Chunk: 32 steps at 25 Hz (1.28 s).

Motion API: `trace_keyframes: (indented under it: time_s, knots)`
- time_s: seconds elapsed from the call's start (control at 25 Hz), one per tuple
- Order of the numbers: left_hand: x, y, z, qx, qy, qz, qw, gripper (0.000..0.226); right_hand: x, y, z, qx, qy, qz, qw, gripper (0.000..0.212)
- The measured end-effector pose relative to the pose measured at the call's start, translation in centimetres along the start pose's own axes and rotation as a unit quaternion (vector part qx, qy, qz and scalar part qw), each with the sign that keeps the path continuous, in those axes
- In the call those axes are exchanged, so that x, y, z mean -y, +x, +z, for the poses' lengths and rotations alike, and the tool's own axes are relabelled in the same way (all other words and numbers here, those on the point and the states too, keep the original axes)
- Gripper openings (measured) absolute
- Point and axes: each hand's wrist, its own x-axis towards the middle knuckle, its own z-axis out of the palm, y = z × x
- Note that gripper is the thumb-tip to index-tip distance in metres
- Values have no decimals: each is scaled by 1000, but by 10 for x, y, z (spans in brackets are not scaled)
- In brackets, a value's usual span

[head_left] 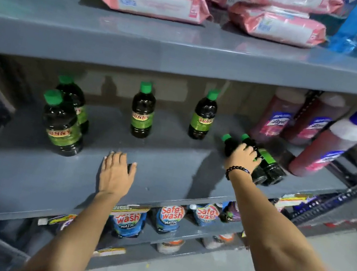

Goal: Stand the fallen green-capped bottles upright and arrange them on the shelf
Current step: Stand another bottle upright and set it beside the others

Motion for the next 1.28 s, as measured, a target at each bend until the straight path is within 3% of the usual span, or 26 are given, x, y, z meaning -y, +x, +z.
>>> trace_keyframes:
  time_s: [0.2,0.32,0.44,0.52,0.64,0.72,0.8,0.92,1.12,1.2,1.28]
  knots:
    - [0,0,1,-7,18,-12,1000,39,-29,9,13,0,-48,-39,998,66]
    - [-1,1,-1,-4,23,-15,1000,41,-22,-5,9,-54,30,-14,998,66]
    - [-2,-1,-4,-11,21,-26,999,40,-1,-24,-3,-51,142,1,989,69]
    - [-2,-4,-8,-17,8,-38,999,40,22,-38,-12,-57,273,-6,960,60]
    - [5,-10,-15,-25,7,-50,998,40,66,-64,-24,-20,492,-85,866,32]
    - [18,-14,-21,-37,10,-72,997,41,100,-82,-30,64,567,-108,814,38]
    - [27,-19,-25,-33,13,-90,995,46,131,-94,-29,131,582,-120,794,49]
    - [28,-20,-28,-17,15,-98,995,54,161,-108,-18,186,565,-139,792,53]
    - [29,-19,-29,-26,4,-101,995,53,164,-115,-10,211,504,-175,819,69]
    - [29,-19,-29,-24,5,-99,995,51,164,-116,-19,175,489,-194,833,84]
    - [29,-19,-29,-26,14,-90,995,51,173,-113,-38,110,513,-175,833,85]
